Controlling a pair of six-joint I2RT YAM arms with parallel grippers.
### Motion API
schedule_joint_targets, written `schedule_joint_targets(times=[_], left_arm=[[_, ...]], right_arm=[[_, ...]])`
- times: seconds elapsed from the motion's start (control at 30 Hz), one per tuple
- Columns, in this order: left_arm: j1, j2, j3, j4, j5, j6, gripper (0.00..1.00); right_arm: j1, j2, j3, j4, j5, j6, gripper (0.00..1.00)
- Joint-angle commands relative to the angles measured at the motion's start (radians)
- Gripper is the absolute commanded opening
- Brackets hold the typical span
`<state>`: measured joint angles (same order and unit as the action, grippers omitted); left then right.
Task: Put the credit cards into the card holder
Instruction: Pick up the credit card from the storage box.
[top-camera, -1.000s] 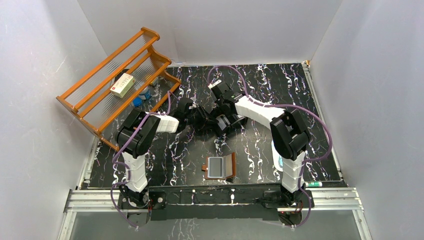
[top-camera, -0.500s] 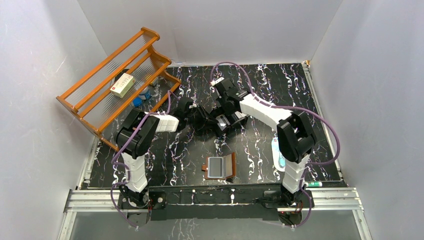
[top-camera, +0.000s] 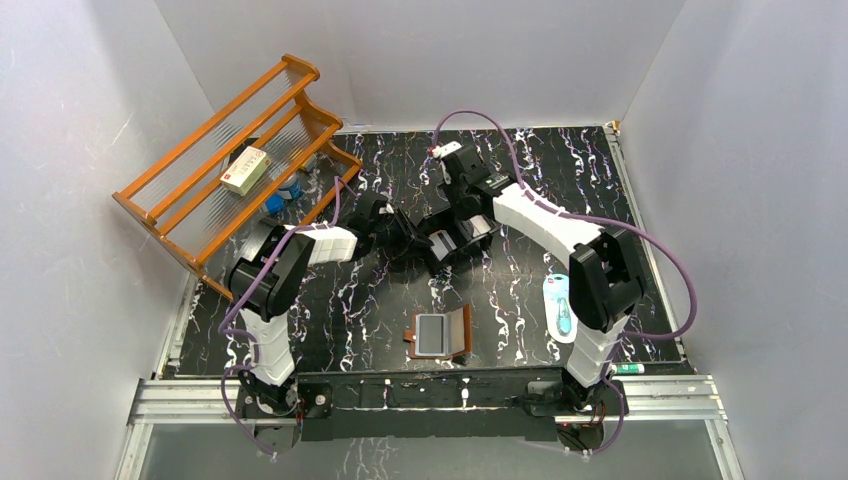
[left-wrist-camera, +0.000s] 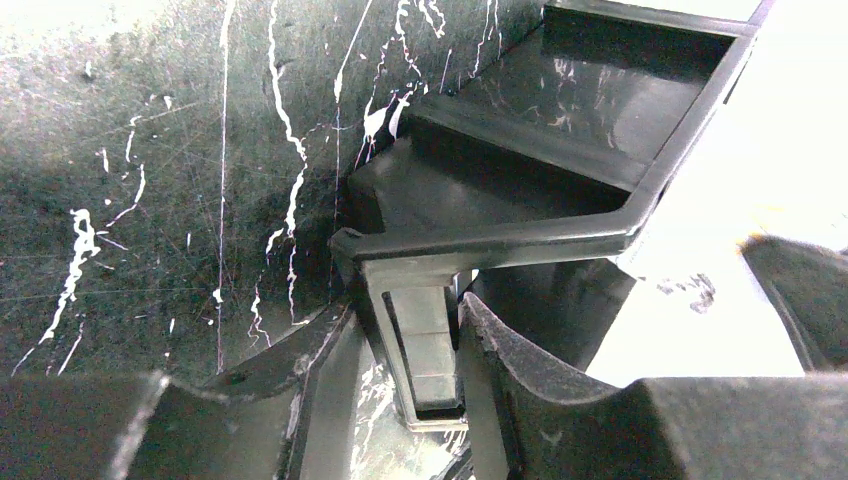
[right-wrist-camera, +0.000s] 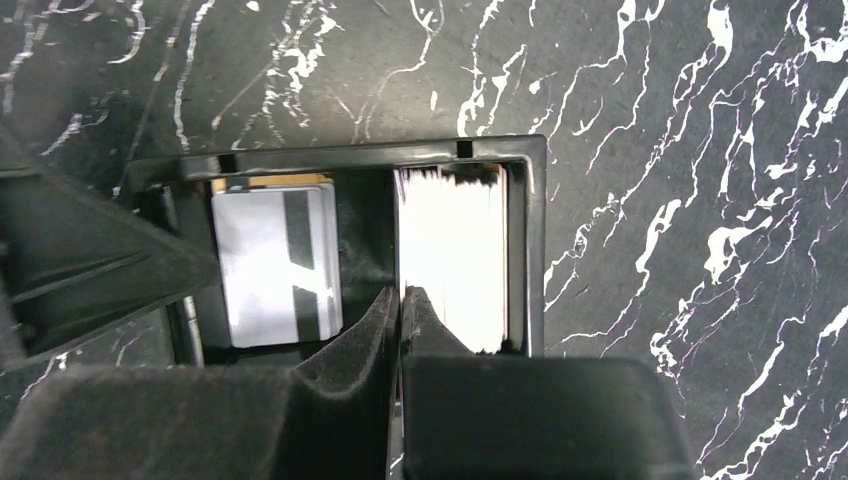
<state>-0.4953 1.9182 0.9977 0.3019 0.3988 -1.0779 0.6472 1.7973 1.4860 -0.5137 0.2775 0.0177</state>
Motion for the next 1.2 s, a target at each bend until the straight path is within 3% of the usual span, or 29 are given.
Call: schedule_joint_targets(times=[0.0, 0.13, 0.33, 0.63, 0.73, 0.77, 0.83, 0.9, 1.1, 1.13, 1.17], left_arm=[[-0.001, -0.053, -0.012, -0.052, -0.034, 0.03, 0.34], [-0.002, -0.053, -0.014, -0.05, -0.032, 0.032, 0.31], [-0.002, -0.052, -0.022, -0.042, -0.026, 0.03, 0.31], [-0.002, -0.048, -0.021, -0.042, -0.023, 0.033, 0.31], [-0.001, -0.046, -0.02, -0.043, -0.021, 0.033, 0.3], [-0.001, -0.045, -0.019, -0.043, -0.021, 0.035, 0.3], [-0.002, -0.043, -0.018, -0.044, -0.021, 0.035, 0.3], [-0.002, -0.044, -0.018, -0.047, -0.021, 0.036, 0.3], [-0.002, -0.045, -0.018, -0.049, -0.021, 0.039, 0.3], [0.0, -0.045, -0.018, -0.049, -0.021, 0.039, 0.3], [-0.002, -0.044, -0.018, -0.049, -0.021, 0.039, 0.3]], right_arm=[[-0.045, 0.047, 0.007, 0.049, -0.036, -0.017, 0.0], [-0.052, 0.078, 0.002, 0.065, -0.026, -0.026, 0.02], [-0.057, 0.098, 0.022, 0.072, 0.019, -0.04, 0.17], [-0.057, 0.068, 0.038, 0.07, 0.035, -0.052, 0.12], [-0.057, 0.064, 0.044, 0.064, 0.038, -0.051, 0.23], [-0.058, 0.062, 0.044, 0.065, 0.038, -0.052, 0.23], [-0.057, 0.063, 0.044, 0.063, 0.036, -0.057, 0.08], [-0.057, 0.063, 0.048, 0.06, 0.025, -0.058, 0.0], [-0.057, 0.057, 0.058, 0.056, -0.004, -0.056, 0.0], [-0.057, 0.059, 0.059, 0.054, -0.016, -0.054, 0.05], [-0.056, 0.063, 0.059, 0.051, -0.016, -0.052, 0.17]])
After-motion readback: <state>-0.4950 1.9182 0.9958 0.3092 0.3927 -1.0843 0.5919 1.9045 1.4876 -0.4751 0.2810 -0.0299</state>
